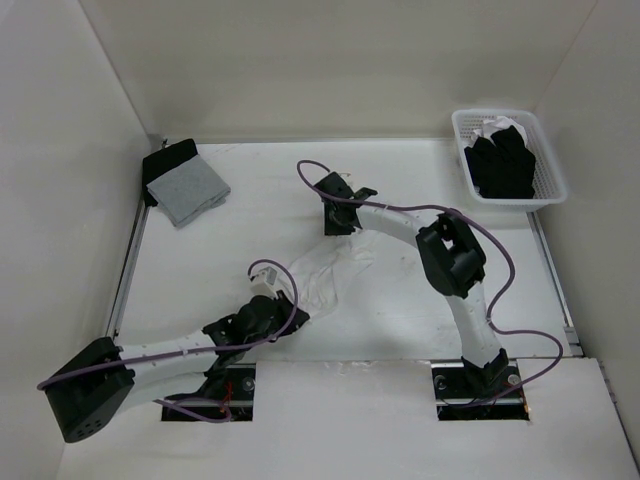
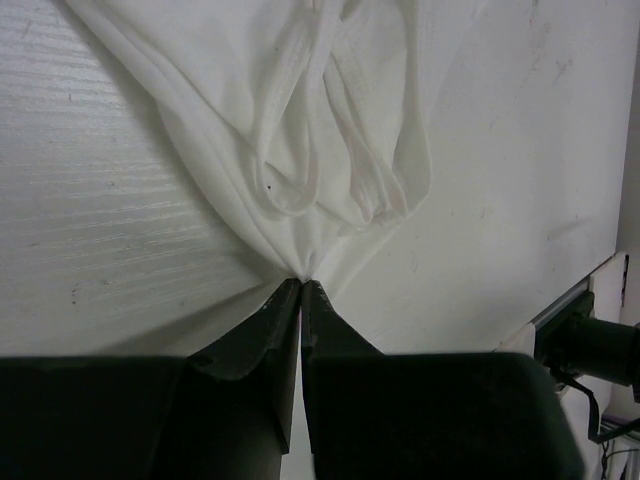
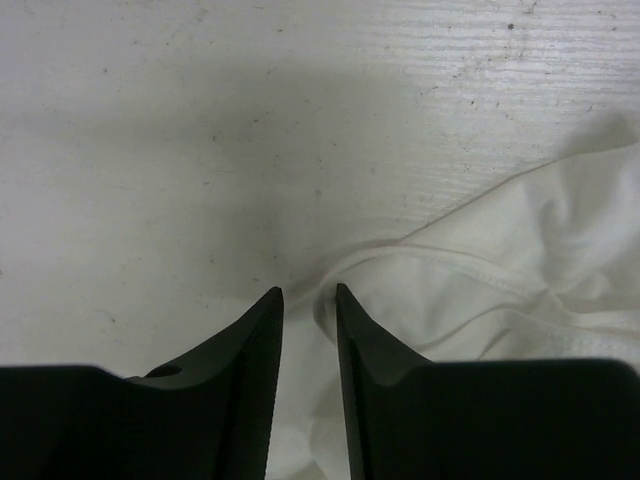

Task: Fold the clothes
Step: Flatten the tank top out

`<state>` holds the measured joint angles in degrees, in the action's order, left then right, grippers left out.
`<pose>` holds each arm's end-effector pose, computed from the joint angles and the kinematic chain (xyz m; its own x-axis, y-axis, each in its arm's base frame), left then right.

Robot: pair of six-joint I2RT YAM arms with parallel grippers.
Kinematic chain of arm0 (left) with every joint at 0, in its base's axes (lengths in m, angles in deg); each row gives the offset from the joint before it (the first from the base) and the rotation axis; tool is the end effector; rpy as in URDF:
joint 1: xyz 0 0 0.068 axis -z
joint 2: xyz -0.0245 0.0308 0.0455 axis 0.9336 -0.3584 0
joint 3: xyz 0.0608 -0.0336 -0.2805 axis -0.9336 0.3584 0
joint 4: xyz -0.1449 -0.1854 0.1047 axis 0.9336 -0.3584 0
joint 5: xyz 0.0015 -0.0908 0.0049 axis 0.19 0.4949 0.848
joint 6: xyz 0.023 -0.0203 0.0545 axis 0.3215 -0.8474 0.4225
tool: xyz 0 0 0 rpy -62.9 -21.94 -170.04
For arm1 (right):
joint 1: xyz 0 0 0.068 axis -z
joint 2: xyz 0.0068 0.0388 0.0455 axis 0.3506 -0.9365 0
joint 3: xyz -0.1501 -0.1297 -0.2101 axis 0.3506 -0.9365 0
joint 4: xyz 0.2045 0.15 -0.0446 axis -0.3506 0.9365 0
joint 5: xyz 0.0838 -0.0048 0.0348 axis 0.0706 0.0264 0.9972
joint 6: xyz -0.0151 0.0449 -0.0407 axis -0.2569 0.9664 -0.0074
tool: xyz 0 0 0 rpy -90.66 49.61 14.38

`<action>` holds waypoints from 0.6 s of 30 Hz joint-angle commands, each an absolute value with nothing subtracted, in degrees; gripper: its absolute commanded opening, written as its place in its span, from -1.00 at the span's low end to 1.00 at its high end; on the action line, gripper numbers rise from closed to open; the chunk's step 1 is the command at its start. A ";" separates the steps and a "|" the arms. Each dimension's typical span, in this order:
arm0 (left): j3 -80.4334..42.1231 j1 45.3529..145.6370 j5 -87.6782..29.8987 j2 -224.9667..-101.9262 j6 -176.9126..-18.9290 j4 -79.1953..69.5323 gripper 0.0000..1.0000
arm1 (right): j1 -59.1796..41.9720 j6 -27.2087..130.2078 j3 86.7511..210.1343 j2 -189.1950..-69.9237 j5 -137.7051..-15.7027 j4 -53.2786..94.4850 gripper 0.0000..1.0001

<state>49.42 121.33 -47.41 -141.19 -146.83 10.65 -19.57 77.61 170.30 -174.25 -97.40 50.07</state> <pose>0.1021 -0.1183 0.1297 -0.7568 -0.4211 -0.5000 0.0566 0.7198 -0.6919 0.3799 0.3059 0.1775 -0.8383 -0.0137 -0.5450 -0.0966 0.9876 0.1239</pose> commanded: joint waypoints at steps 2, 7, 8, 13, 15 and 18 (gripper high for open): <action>51.34 122.21 -47.08 -139.20 -147.25 9.42 -0.94 | -19.60 78.79 171.86 -174.78 -98.15 50.85 -0.47; 51.61 122.74 -47.08 -137.53 -147.78 7.92 -0.94 | -19.60 79.66 169.59 -172.94 -98.67 48.24 -0.94; 51.61 122.39 -47.08 -137.00 -147.78 7.57 -0.94 | -19.60 79.84 167.58 -171.02 -99.11 45.44 -0.98; 50.03 119.41 -47.00 -131.65 -146.55 3.36 -0.94 | -20.39 79.75 155.54 -155.04 -102.09 31.98 -1.00; 48.37 117.91 -46.99 -128.84 -145.41 1.34 -0.94 | -20.74 79.49 151.84 -146.52 -102.88 29.95 -1.00; 45.29 115.45 -47.35 -126.37 -142.69 -0.87 -0.94 | -21.53 77.65 149.19 -133.60 -104.03 29.85 -1.00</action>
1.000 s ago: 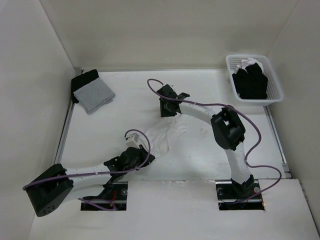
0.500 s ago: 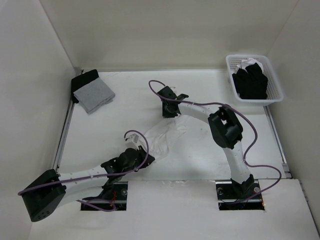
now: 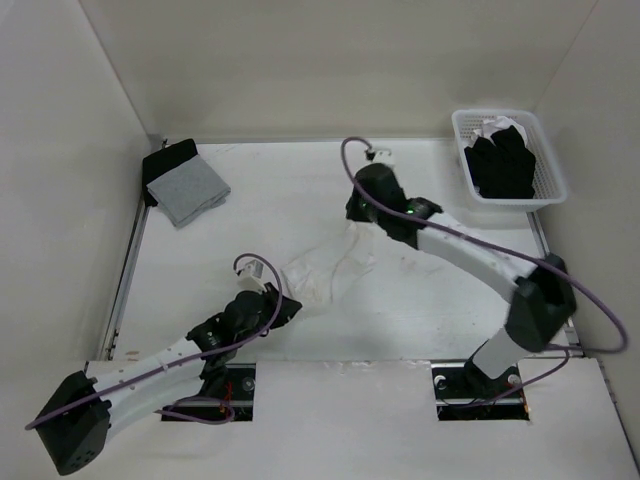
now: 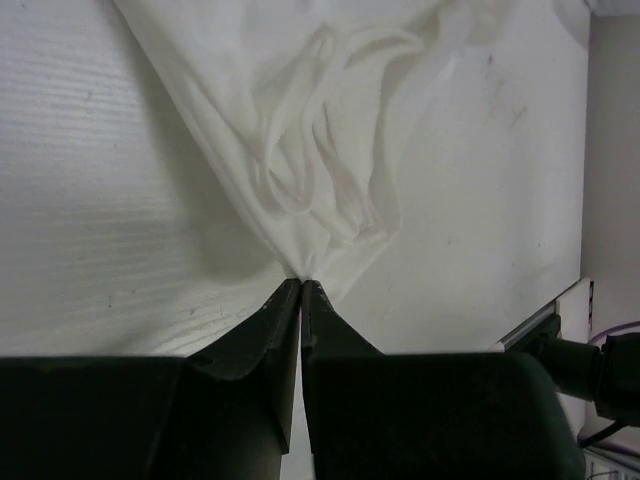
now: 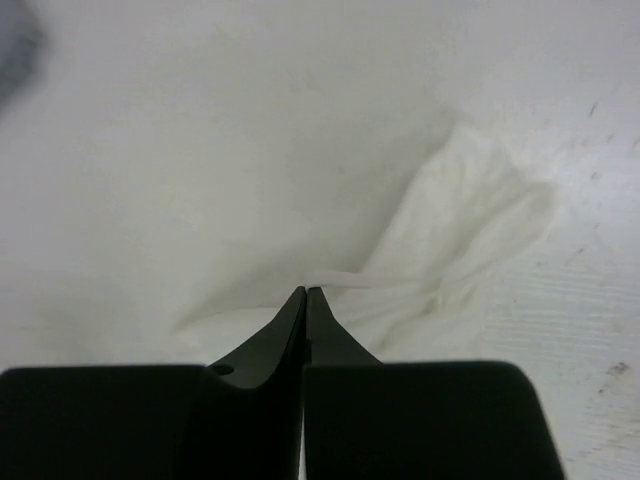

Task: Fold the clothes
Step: Flatten the tank top out

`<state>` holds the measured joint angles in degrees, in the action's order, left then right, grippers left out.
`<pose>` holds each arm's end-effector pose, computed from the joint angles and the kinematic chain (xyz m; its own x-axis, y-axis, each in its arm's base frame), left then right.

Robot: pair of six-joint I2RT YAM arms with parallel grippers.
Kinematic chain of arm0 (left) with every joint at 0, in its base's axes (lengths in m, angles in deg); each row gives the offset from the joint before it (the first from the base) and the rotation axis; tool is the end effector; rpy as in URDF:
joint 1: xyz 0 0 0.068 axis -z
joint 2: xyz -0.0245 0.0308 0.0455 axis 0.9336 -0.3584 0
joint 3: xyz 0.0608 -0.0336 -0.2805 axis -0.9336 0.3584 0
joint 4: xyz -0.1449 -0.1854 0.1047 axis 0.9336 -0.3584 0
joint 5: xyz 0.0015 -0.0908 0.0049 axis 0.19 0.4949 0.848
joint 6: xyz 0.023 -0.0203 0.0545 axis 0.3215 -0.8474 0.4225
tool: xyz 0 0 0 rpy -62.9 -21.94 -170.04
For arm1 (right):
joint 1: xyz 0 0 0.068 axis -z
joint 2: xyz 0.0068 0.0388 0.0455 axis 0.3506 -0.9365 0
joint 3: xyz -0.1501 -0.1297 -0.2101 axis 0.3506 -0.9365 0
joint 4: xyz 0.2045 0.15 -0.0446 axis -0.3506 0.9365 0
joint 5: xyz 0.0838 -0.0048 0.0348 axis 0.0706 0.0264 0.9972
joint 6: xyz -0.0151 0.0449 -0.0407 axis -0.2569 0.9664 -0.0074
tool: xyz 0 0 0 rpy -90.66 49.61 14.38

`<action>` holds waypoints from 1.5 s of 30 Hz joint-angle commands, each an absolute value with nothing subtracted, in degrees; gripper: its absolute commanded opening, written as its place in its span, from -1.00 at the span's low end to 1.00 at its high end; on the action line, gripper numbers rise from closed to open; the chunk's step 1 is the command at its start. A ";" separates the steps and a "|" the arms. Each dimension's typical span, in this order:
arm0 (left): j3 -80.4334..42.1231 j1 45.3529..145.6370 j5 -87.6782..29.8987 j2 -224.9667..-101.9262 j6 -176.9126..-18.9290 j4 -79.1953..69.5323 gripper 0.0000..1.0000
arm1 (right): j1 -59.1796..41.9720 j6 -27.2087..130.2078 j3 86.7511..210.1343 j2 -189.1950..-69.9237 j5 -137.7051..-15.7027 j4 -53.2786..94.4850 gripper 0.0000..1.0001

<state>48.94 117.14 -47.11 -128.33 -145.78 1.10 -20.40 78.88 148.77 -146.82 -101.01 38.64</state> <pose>0.1010 -0.1004 0.1440 -0.7042 -0.4850 -0.5186 0.0499 0.6947 -0.7175 0.3084 0.2494 0.2765 -0.6710 0.1308 -0.7298 -0.1052 0.9576 0.2684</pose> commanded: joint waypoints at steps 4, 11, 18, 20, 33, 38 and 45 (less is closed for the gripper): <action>41.86 111.59 -47.08 -126.10 -139.43 -2.27 -0.94 | -22.84 75.45 150.84 -121.19 -103.07 32.30 -0.98; 37.99 109.99 -48.84 -122.67 -137.41 -5.08 -0.95 | -28.11 73.51 157.27 -108.78 -104.20 38.55 -0.97; 31.58 109.20 -50.24 -110.31 -136.09 -16.23 -0.96 | -46.10 69.84 159.02 -102.10 -114.64 36.89 -0.97; 29.38 109.38 -51.82 -105.73 -135.74 -19.23 -0.96 | -53.40 65.63 160.43 -101.57 -121.14 35.05 -0.97; 36.75 109.65 -54.29 -106.49 -138.81 -21.44 -0.95 | -8.21 76.66 149.71 -119.45 -86.93 28.12 -0.97; 38.60 107.71 -54.12 -112.64 -140.30 -17.75 -0.95 | -0.27 77.03 167.14 -147.73 -78.64 26.06 -0.95; 41.76 106.74 -53.85 -119.59 -144.43 -12.30 -0.94 | 3.17 79.75 183.57 -162.14 -81.96 30.91 -0.26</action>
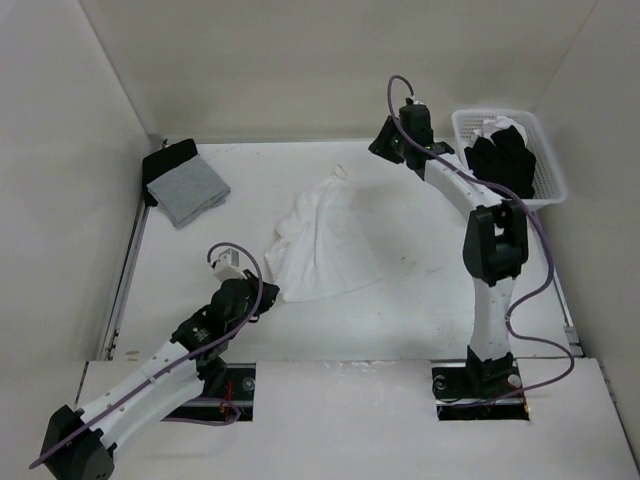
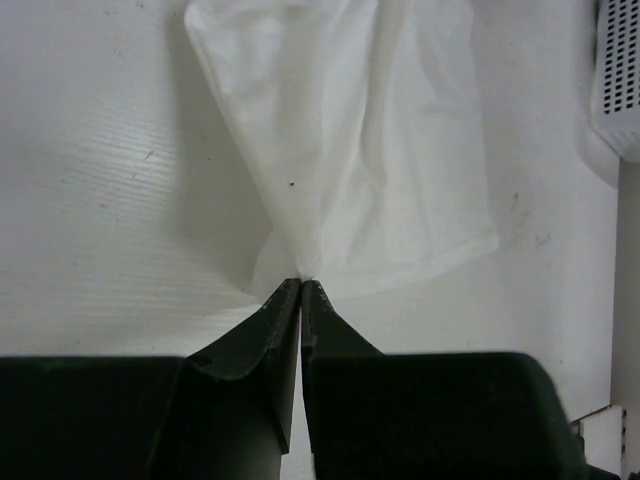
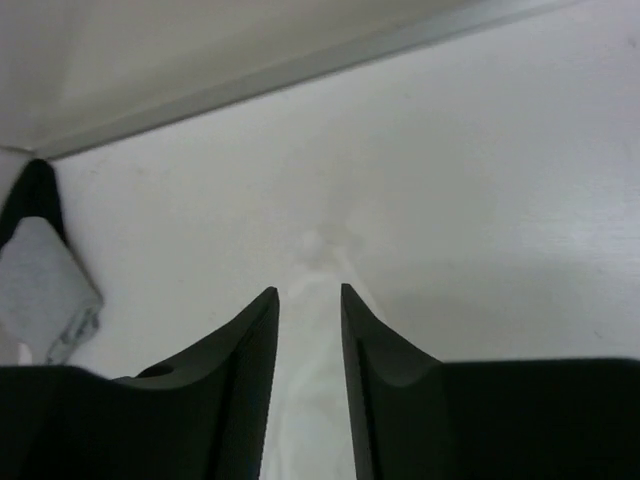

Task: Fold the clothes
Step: Flatten the tank top out

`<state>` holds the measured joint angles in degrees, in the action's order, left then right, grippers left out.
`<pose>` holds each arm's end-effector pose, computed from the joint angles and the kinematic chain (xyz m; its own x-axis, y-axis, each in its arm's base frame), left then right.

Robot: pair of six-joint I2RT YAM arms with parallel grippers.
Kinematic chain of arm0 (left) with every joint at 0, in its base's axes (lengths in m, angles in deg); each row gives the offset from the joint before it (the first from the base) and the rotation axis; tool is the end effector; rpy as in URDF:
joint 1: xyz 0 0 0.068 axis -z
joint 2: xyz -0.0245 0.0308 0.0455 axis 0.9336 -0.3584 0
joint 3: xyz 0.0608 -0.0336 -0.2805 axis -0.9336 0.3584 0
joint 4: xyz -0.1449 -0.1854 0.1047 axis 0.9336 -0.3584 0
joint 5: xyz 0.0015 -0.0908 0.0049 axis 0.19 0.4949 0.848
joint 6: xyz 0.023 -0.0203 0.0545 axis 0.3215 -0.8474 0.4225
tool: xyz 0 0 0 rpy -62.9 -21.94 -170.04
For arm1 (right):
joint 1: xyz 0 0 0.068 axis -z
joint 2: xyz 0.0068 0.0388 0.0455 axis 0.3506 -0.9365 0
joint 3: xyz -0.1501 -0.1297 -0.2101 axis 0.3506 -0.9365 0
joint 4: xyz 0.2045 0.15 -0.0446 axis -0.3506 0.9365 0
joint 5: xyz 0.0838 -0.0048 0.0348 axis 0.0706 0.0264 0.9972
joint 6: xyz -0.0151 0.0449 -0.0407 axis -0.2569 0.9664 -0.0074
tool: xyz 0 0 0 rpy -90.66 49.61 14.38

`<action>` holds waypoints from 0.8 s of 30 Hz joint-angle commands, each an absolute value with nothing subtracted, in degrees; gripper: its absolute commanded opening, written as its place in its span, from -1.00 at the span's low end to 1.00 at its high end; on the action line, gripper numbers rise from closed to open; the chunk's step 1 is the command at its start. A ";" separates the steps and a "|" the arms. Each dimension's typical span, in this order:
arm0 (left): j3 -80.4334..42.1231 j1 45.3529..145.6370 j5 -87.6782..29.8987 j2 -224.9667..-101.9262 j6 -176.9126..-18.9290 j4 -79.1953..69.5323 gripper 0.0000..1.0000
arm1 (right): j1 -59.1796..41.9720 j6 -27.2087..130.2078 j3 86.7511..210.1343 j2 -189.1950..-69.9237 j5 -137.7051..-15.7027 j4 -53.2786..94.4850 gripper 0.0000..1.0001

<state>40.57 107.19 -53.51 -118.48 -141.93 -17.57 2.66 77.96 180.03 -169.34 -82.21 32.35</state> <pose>0.1110 -0.0702 0.1810 -0.5418 -0.5809 -0.6074 -0.0852 0.7569 -0.6479 0.4956 0.1616 0.3026 -0.5344 0.4038 -0.7426 -0.0542 0.8604 0.5068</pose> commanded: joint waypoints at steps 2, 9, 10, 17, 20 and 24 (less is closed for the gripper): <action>42.73 106.39 -53.59 -120.29 -145.05 -11.16 -0.94 | 2.38 78.53 175.34 -156.44 -83.02 29.07 -0.08; 43.87 101.66 -50.08 -119.69 -144.26 -9.84 -0.92 | -7.28 77.98 134.38 -135.60 -88.03 21.24 -0.91; 43.79 100.51 -49.37 -119.07 -143.83 -10.01 -0.92 | -7.99 79.39 129.98 -133.93 -88.65 20.89 -0.94; 42.73 91.20 -42.09 -118.45 -142.15 -8.52 -0.92 | -9.57 83.36 115.79 -131.71 -90.59 20.36 -0.20; 43.34 86.89 -37.60 -118.89 -142.15 -7.20 -0.92 | -11.42 83.53 113.95 -133.03 -89.97 19.92 -0.12; 44.14 85.56 -36.18 -118.89 -141.54 -7.11 -0.92 | -12.65 85.46 111.22 -133.12 -88.83 17.64 -0.08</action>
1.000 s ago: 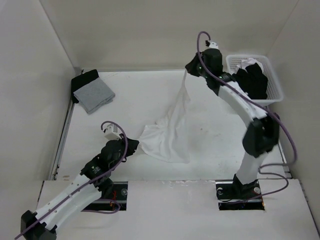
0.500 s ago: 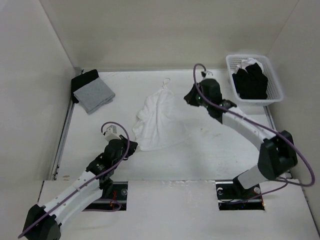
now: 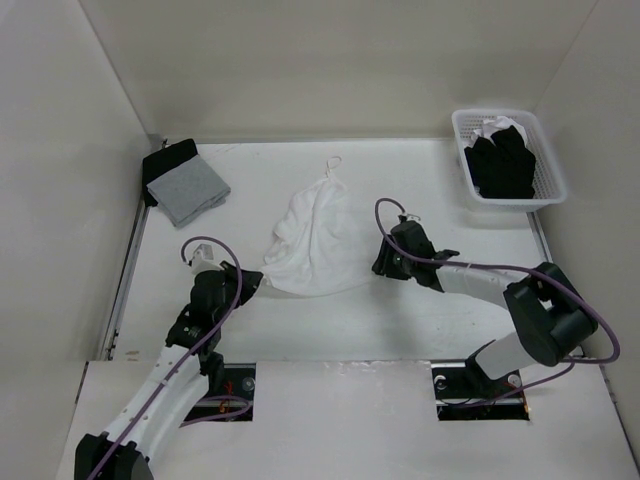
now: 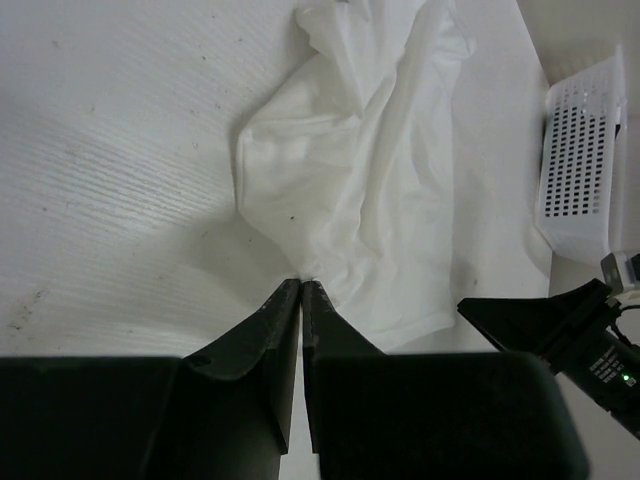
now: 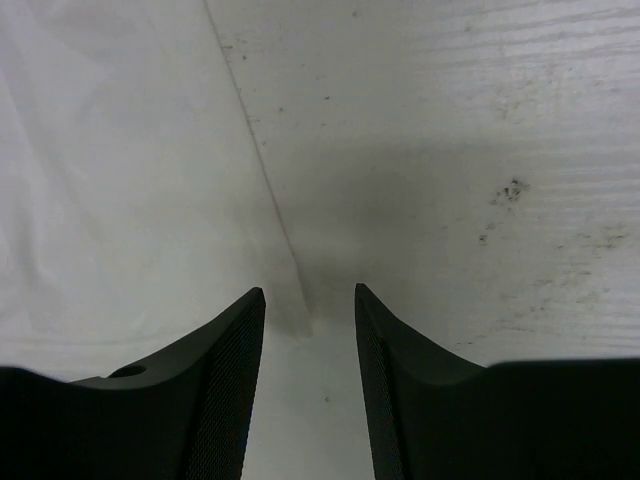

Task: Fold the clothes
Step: Flatten the tank top out

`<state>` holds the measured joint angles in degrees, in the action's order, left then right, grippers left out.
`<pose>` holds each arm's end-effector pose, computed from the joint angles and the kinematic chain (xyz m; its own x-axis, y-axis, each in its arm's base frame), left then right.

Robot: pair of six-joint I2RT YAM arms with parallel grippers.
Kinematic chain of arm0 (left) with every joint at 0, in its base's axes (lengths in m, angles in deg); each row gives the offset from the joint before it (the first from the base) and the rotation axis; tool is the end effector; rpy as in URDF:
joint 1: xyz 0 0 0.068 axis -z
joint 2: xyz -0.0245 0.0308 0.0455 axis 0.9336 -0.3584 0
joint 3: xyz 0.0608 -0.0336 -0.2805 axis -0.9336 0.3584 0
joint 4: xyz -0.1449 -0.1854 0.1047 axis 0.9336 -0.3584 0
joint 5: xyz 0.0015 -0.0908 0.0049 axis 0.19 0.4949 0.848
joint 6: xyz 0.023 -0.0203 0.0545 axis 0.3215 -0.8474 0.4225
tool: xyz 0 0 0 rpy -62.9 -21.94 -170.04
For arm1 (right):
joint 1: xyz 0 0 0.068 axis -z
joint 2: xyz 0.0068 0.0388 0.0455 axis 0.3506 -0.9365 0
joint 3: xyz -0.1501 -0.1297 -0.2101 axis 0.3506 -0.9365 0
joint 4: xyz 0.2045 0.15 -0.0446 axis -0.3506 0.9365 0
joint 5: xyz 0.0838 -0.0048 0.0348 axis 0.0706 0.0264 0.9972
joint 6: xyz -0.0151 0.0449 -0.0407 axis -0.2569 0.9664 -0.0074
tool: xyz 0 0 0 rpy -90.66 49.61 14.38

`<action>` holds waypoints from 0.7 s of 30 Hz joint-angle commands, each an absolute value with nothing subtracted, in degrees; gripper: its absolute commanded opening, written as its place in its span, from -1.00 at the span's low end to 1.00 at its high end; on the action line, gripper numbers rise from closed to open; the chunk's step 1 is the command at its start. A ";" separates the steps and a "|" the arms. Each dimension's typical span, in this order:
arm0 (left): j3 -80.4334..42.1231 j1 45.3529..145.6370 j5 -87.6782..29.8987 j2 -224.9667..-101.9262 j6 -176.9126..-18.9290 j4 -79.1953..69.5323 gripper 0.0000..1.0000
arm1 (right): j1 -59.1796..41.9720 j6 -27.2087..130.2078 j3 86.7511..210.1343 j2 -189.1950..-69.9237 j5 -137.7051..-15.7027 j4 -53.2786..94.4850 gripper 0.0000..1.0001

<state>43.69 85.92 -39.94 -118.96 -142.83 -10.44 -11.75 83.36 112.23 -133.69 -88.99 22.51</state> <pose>0.1301 -0.0371 0.1732 -0.4312 -0.7393 -0.5172 -0.2011 0.6375 -0.7437 0.2457 0.1507 0.1717 -0.7970 0.2333 -0.5571 0.0145 0.9295 0.3685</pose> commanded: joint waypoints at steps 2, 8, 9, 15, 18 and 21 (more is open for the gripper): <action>44.40 85.82 -36.36 -118.89 -141.54 -7.11 -0.92 | -12.74 86.52 109.82 -133.38 -87.17 15.80 -0.08; 44.31 85.65 -36.54 -119.07 -141.36 -7.11 -0.92 | -12.74 88.54 107.44 -133.30 -84.43 12.89 -0.28; 44.23 85.65 -36.54 -119.15 -141.27 -7.11 -0.92 | -12.74 88.80 107.26 -133.12 -84.43 12.71 -0.33; 43.61 85.47 -36.54 -119.59 -140.84 -7.11 -0.92 | -12.74 89.42 107.35 -134.00 -84.17 11.75 -0.71; 42.82 85.21 -36.54 -119.68 -140.31 -7.20 -0.92 | -12.74 89.51 106.65 -130.76 -85.66 10.96 -0.86; 40.10 85.12 -36.54 -119.68 -139.43 -7.64 -0.93 | -13.62 88.90 106.29 -122.17 -88.64 13.23 -0.91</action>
